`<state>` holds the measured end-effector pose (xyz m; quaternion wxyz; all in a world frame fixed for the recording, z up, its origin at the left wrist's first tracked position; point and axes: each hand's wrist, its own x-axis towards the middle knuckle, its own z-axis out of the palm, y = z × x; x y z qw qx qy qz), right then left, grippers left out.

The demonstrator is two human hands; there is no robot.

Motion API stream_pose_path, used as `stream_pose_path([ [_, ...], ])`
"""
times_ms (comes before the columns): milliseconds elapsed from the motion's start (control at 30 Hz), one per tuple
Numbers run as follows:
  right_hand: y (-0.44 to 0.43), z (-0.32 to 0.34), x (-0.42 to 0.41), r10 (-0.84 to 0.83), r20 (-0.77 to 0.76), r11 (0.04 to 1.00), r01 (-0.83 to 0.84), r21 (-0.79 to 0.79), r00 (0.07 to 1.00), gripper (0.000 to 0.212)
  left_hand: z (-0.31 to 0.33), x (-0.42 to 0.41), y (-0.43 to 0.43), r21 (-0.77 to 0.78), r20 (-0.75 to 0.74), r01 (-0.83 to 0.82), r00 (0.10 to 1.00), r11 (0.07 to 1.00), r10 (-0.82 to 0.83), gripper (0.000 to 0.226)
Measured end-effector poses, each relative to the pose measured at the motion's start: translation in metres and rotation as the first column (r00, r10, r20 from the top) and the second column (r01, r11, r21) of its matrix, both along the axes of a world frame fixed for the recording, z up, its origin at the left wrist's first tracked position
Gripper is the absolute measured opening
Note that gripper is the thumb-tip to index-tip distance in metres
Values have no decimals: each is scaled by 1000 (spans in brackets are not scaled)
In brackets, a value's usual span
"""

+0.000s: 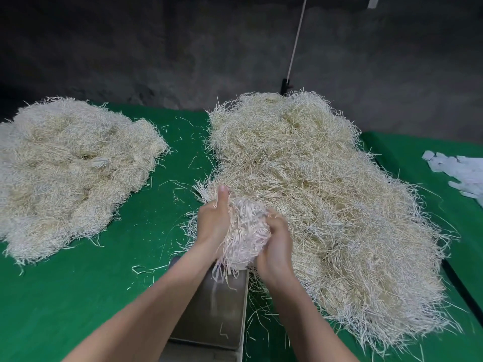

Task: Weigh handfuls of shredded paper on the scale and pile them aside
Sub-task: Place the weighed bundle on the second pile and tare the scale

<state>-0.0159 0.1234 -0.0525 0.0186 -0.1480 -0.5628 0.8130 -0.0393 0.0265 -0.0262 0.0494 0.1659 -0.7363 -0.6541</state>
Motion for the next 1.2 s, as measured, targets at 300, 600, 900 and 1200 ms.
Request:
stream_pose_path([
  [300, 9, 30, -15, 91, -89, 928, -52, 368, 992, 26, 1, 14, 14, 291, -8, 164, 986, 943, -169, 89],
  [600, -18, -4, 10, 111, -379, 644, 223, 732, 919, 26, -4, 1, 21, 299, 69, -234, 972, 925, 224, 61],
  [900, -21, 8, 6, -4, -342, 787, 214, 579, 940, 45, 2, 1, 22, 292, 103, -123, 990, 949, 97, 27],
  [1200, -20, 9, 11, -61, -345, 775, 262, 575, 937, 47, 4, 11, 26, 321, 110, -69, 993, 944, 35, 38],
])
